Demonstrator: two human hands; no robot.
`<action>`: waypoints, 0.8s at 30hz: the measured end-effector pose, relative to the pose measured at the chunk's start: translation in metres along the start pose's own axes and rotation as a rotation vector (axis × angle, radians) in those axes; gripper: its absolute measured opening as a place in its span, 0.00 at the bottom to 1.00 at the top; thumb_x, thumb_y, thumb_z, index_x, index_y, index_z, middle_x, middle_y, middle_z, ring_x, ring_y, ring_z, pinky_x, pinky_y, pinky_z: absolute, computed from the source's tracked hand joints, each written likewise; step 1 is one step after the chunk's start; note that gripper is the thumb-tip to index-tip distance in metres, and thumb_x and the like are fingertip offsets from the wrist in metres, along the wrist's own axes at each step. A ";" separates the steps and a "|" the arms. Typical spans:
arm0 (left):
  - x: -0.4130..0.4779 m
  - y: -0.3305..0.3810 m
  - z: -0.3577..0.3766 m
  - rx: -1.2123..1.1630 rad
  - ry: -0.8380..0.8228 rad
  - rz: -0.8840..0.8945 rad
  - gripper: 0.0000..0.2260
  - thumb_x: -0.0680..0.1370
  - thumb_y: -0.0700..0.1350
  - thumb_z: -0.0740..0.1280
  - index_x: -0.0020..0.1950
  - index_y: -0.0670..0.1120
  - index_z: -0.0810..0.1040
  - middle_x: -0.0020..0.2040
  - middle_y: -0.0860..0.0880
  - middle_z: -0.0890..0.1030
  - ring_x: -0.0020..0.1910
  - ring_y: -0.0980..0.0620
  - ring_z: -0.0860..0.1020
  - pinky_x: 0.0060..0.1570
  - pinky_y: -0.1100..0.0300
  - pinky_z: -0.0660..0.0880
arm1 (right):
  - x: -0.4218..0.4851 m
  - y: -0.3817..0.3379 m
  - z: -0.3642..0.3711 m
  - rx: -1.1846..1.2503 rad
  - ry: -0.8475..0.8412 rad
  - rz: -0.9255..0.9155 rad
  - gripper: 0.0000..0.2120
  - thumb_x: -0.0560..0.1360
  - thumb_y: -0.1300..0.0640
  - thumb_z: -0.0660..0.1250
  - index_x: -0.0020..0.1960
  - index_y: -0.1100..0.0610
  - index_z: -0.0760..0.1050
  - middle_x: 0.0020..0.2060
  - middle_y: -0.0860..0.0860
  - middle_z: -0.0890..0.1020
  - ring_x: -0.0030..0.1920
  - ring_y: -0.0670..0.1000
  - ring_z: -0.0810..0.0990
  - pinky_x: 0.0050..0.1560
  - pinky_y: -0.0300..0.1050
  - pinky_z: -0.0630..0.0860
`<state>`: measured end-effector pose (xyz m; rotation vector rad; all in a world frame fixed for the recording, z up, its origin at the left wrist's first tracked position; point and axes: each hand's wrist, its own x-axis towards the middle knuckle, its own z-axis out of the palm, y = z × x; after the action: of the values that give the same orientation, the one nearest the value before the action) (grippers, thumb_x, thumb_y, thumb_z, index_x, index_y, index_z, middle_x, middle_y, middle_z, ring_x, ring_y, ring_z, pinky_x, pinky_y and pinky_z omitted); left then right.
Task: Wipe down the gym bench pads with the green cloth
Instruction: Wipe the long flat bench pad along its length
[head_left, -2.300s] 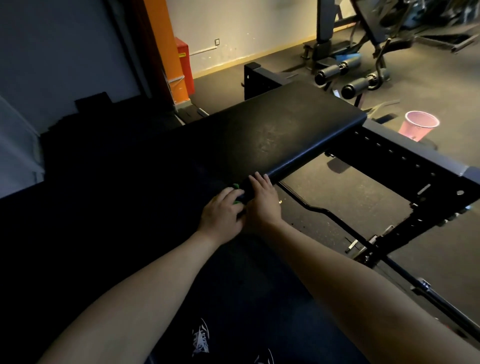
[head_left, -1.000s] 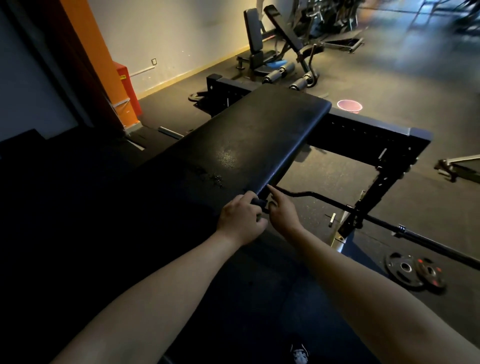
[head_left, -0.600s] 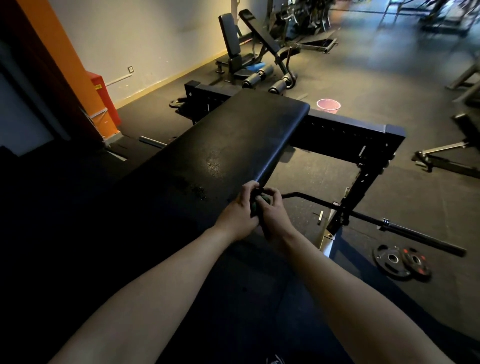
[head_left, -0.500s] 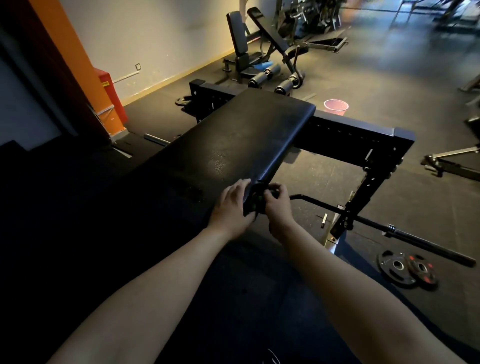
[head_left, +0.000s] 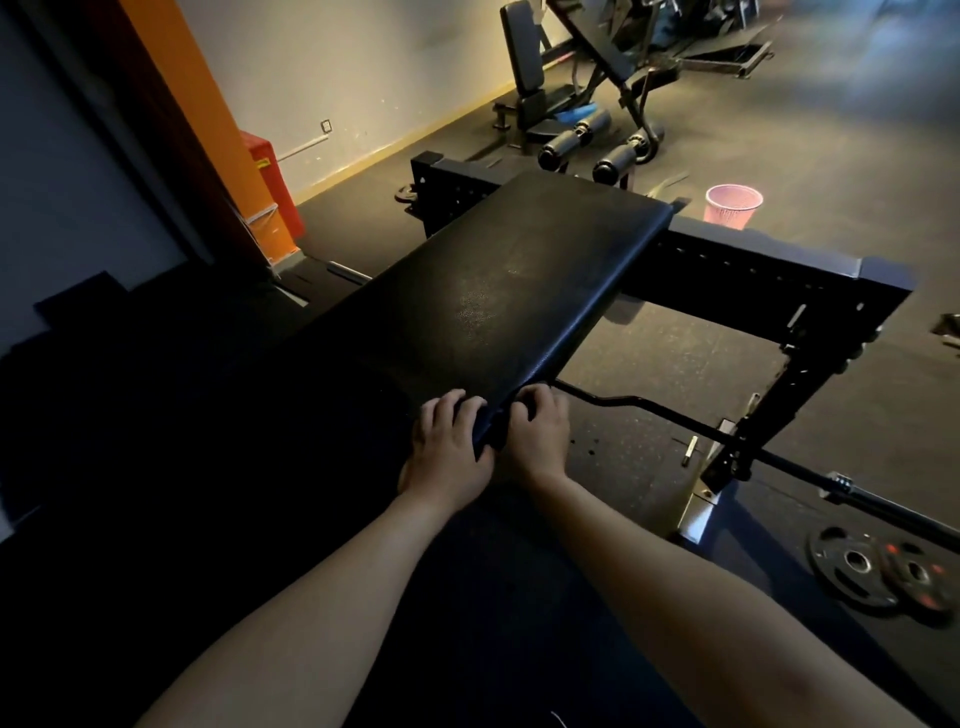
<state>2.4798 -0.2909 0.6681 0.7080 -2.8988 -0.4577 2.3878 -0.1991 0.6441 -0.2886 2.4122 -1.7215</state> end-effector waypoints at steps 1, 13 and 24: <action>0.000 0.001 0.000 0.003 0.002 -0.007 0.28 0.78 0.54 0.66 0.76 0.55 0.61 0.77 0.51 0.58 0.76 0.49 0.54 0.74 0.49 0.62 | 0.001 0.000 -0.002 -0.021 -0.009 -0.037 0.06 0.80 0.56 0.62 0.56 0.49 0.73 0.57 0.50 0.71 0.61 0.52 0.71 0.59 0.46 0.71; 0.001 0.004 -0.002 0.015 0.007 -0.048 0.31 0.78 0.57 0.64 0.78 0.58 0.58 0.77 0.52 0.59 0.76 0.49 0.55 0.73 0.47 0.63 | 0.060 -0.025 -0.012 -0.363 -0.041 -0.184 0.13 0.80 0.54 0.62 0.63 0.52 0.77 0.63 0.52 0.70 0.64 0.57 0.66 0.65 0.53 0.70; 0.014 0.012 0.003 0.054 0.039 -0.111 0.29 0.77 0.62 0.64 0.75 0.59 0.61 0.71 0.51 0.59 0.70 0.47 0.58 0.70 0.48 0.61 | 0.072 -0.015 -0.025 -0.217 0.010 -0.272 0.10 0.79 0.57 0.64 0.60 0.51 0.77 0.60 0.50 0.71 0.61 0.52 0.70 0.64 0.51 0.72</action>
<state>2.4618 -0.2863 0.6695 0.8792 -2.8555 -0.3736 2.3126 -0.1989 0.6644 -0.6651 2.6742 -1.5568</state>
